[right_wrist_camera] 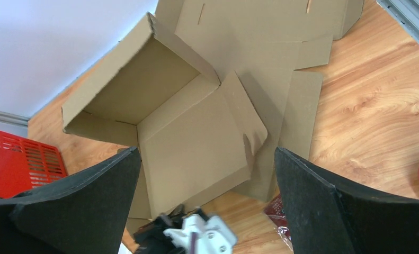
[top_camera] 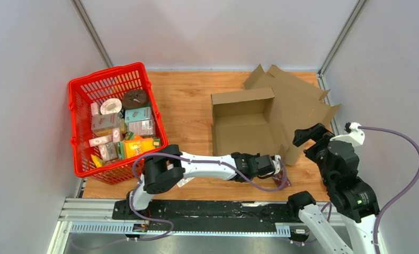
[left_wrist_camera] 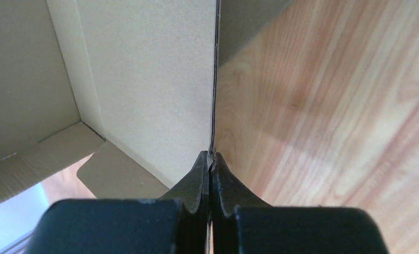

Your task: Fold the paper box

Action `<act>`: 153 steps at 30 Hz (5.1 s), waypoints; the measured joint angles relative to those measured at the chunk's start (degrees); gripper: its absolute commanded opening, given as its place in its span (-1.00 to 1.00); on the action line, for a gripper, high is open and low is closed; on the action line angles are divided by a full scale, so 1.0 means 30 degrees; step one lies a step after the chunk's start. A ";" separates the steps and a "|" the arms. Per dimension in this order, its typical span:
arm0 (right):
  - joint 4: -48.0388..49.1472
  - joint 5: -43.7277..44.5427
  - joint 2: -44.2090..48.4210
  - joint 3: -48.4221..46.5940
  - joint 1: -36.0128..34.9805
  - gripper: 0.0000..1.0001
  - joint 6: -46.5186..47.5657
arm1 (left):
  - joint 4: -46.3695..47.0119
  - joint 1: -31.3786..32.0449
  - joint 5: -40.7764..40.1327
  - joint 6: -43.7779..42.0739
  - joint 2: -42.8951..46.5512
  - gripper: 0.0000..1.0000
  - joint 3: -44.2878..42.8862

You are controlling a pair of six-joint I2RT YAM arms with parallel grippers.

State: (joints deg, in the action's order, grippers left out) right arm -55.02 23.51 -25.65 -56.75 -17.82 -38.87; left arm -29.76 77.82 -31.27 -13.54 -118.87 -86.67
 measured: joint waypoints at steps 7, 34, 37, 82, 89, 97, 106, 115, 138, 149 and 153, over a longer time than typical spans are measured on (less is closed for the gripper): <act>0.0175 -0.0036 -0.0962 0.0066 0.0000 1.00 0.0481 | -0.1647 -0.1115 0.3235 0.2980 0.3985 -1.00 -0.0408; 0.4284 -0.8823 -1.1030 0.2273 -0.5566 0.97 0.3971 | 0.9777 -1.3478 1.1249 3.1459 0.8663 -1.00 0.2208; 0.6652 -0.8488 -1.2029 0.3665 -0.8087 0.97 0.4000 | 1.1686 -1.4141 1.1278 3.3441 0.8058 -1.00 0.2419; 0.0714 -0.4481 -1.0819 0.9653 -0.2601 0.02 -0.5289 | 0.7730 -1.5220 1.2400 3.4957 0.5435 -1.00 -0.0867; 0.1581 -0.4422 -1.1067 0.9194 -0.6419 -0.10 -0.6448 | 0.7410 -1.5227 1.2400 3.4898 0.5428 -1.00 -0.1056; 0.5078 -0.2149 -1.1948 0.6790 -1.0622 -0.07 -0.5916 | 0.7242 -1.5220 1.2400 3.4891 0.5428 -1.00 -0.1129; 1.4018 0.0648 -1.6021 0.4714 -1.0768 0.00 0.1457 | 0.7155 -1.5242 1.2633 3.4920 0.5428 -1.00 -0.1166; 2.1107 0.1508 -2.1369 0.1209 -0.9814 0.54 0.8633 | 0.7140 -1.5759 1.3719 3.5335 0.5209 -1.00 -0.1166; 1.8127 0.4983 -1.4775 0.2965 -1.0571 0.83 0.8102 | 0.7278 -1.6072 1.3777 3.5569 0.5151 -1.00 -0.1166; 2.1092 0.9231 -1.8593 0.2018 -1.0083 -0.13 0.9100 | 0.7286 -1.6072 1.3777 3.5561 0.5151 -1.00 -0.1166; 2.2731 0.9704 -1.8965 0.2091 -0.9602 -0.31 0.9843 | 0.7512 -1.6072 1.3741 3.5539 0.5144 -0.58 -0.1158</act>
State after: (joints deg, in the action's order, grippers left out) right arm 13.17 52.62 -82.54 -50.48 -46.63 -9.34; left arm -7.22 29.61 9.96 93.08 -103.44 -90.15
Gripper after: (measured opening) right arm 0.399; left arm 0.054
